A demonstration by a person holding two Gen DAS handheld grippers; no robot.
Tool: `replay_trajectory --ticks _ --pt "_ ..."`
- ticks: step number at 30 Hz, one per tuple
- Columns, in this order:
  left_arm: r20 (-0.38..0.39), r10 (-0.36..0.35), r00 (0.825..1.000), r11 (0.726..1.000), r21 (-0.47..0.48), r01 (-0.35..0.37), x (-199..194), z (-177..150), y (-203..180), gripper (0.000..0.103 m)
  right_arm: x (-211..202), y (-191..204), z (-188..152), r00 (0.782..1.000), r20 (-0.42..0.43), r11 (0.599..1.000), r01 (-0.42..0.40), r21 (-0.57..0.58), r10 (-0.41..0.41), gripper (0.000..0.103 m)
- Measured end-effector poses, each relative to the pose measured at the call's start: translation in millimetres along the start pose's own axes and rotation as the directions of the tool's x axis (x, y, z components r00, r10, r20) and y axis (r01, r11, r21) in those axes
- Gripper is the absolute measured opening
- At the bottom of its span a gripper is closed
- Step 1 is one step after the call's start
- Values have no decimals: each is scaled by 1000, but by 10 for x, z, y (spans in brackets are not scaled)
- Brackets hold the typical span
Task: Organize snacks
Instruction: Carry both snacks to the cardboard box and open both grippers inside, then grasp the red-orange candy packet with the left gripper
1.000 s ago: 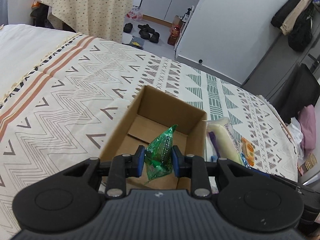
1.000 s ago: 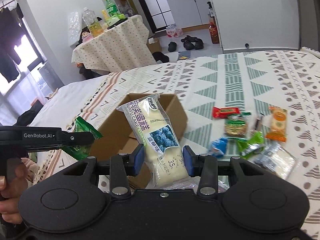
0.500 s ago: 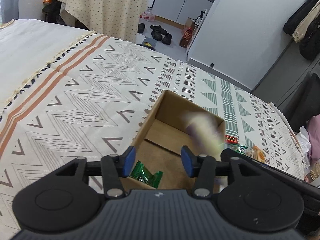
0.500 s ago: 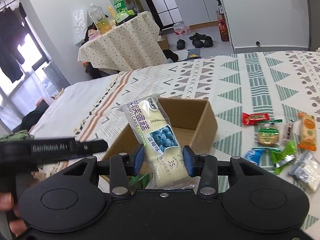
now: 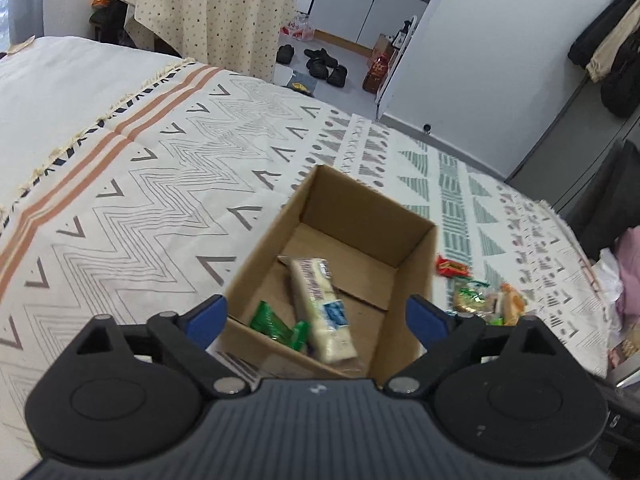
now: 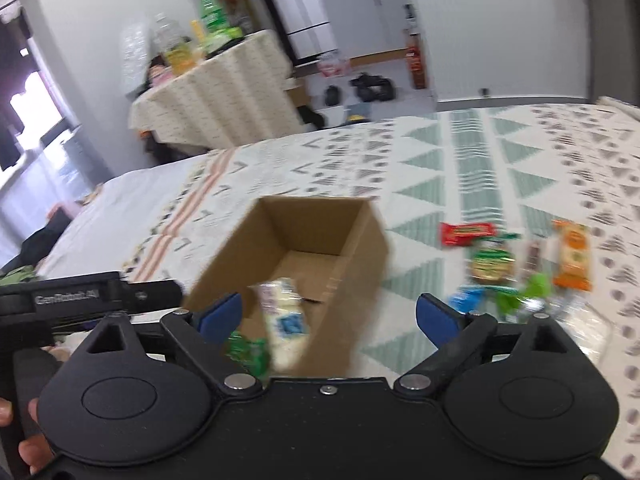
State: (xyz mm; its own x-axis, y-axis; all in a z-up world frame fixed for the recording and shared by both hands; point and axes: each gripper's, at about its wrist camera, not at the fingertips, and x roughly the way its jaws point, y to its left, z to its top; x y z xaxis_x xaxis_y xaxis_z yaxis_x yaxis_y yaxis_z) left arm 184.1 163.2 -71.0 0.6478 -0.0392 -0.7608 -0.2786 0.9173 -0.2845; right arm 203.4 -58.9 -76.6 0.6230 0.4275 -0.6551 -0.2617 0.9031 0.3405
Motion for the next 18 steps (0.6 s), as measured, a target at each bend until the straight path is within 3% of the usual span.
replay_trajectory --ticks 7,18 --pt "12 9 1000 999 35 -10 -78 -128 -319 96 -286 -368 -139 997 33 997 65 30 -66 103" --pt "-57 -5 998 997 82 10 -51 -407 -790 96 -609 -799 -206 989 65 990 129 63 -133 103"
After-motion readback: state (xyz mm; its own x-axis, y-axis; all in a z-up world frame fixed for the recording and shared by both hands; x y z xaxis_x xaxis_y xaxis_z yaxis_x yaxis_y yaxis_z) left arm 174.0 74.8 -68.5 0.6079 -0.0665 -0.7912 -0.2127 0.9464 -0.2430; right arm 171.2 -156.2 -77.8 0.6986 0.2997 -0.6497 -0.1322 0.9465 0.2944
